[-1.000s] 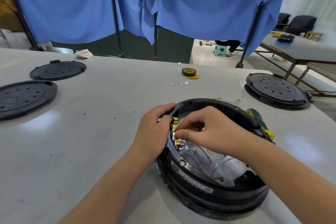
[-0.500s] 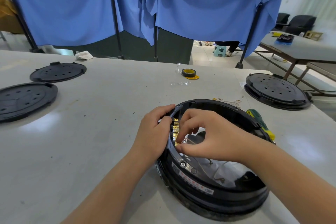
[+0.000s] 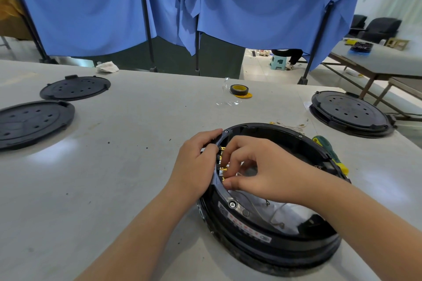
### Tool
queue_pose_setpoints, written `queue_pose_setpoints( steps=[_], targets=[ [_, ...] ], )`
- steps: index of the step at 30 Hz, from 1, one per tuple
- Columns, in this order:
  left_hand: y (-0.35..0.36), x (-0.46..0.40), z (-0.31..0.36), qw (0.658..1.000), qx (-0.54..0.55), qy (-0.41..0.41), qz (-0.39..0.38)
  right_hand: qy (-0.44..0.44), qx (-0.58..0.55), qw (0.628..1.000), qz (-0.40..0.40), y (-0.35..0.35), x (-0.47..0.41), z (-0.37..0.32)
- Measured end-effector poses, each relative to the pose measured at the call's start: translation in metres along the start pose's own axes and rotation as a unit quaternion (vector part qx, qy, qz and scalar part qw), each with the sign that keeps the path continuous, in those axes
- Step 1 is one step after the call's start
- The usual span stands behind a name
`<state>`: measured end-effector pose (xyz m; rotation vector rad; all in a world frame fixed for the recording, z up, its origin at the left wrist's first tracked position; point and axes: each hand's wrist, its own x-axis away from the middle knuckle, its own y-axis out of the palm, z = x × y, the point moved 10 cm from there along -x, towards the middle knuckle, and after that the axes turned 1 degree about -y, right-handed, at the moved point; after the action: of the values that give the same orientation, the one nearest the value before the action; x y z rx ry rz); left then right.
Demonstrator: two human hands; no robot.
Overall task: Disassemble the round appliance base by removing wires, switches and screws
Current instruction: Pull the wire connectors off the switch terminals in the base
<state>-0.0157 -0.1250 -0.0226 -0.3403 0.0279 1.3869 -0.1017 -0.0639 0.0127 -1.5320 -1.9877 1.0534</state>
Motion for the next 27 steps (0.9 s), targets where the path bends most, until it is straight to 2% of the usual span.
queue_pose_setpoints(
  steps=[19, 27],
  targets=[
    [0.001, 0.0, 0.0, 1.0, 0.007, 0.008, -0.004, 0.01, -0.028, 1.0, 0.003, -0.003, 0.003, 0.002],
    [0.0, 0.0, -0.002, 1.0, 0.007, 0.002, -0.001, 0.048, -0.073, 0.996, -0.008, -0.006, 0.004, 0.014]
  ],
)
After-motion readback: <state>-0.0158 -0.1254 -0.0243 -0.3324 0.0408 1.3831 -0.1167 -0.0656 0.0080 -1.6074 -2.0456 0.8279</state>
